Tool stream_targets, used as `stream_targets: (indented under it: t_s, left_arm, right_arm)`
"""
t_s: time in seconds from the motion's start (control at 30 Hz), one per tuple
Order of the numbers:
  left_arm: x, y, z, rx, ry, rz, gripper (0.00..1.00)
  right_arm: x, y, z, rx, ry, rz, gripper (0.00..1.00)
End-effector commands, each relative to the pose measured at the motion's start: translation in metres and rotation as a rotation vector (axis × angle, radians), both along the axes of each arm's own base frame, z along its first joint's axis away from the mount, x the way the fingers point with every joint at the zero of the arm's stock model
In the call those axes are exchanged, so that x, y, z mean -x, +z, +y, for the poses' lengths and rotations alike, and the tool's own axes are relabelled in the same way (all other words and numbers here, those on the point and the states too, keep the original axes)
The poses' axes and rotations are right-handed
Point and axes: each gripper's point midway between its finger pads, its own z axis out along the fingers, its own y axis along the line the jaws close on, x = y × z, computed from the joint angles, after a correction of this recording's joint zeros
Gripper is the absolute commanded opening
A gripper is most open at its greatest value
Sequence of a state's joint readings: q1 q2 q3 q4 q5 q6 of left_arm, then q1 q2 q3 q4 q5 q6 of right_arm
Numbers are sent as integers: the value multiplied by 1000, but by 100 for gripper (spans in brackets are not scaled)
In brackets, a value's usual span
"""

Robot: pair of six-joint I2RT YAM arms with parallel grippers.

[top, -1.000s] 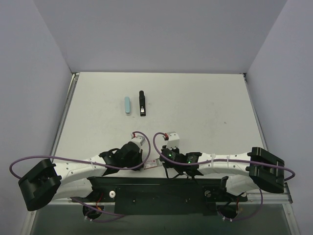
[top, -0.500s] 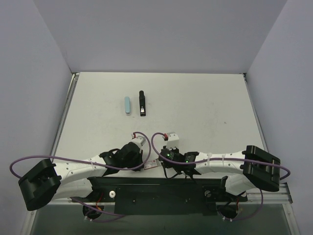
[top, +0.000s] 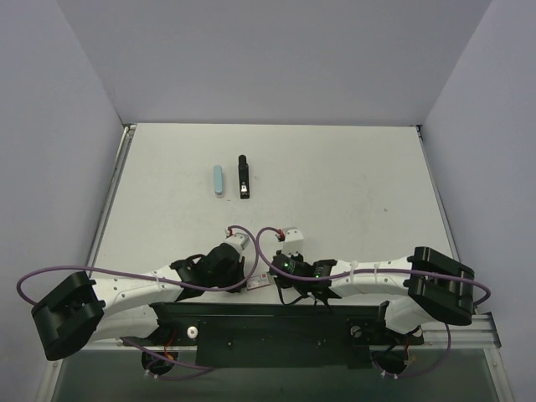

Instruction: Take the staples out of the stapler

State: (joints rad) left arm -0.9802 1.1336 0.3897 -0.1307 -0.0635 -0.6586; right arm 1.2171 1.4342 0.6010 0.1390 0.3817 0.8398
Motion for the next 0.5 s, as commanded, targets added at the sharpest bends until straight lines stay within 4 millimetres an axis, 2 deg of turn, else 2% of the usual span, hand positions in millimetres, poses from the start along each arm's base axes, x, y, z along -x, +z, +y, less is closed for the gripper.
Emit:
stream_targets:
  t_s: [0.0,0.47]
  left_arm:
    - [3,0,2,-15,-5,7,0]
    - [3,-1,2,-20,-4,9,0]
  right_arm:
    - [-3,-1,3,-8,-12,-2,0]
    - [-1,-7,8,-11,5,14,0]
